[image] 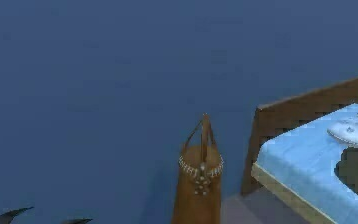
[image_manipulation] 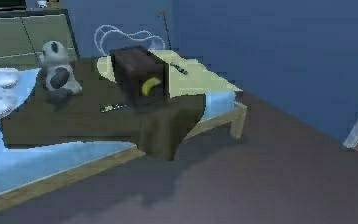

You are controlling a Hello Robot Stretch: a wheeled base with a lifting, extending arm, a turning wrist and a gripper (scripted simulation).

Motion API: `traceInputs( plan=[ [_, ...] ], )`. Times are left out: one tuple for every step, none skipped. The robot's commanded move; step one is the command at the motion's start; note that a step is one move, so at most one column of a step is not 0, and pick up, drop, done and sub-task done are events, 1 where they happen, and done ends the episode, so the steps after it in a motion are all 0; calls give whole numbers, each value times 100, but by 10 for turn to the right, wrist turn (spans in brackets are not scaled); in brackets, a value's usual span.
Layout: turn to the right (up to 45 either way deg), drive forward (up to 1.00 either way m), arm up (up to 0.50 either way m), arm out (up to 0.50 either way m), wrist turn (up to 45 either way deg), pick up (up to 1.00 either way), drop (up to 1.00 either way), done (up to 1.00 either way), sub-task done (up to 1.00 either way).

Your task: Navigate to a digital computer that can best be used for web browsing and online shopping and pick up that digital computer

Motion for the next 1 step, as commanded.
traceInputs(
  plan=[
    [450, 0, 0, 0, 0, 0, 0, 0, 0]
  ],
)
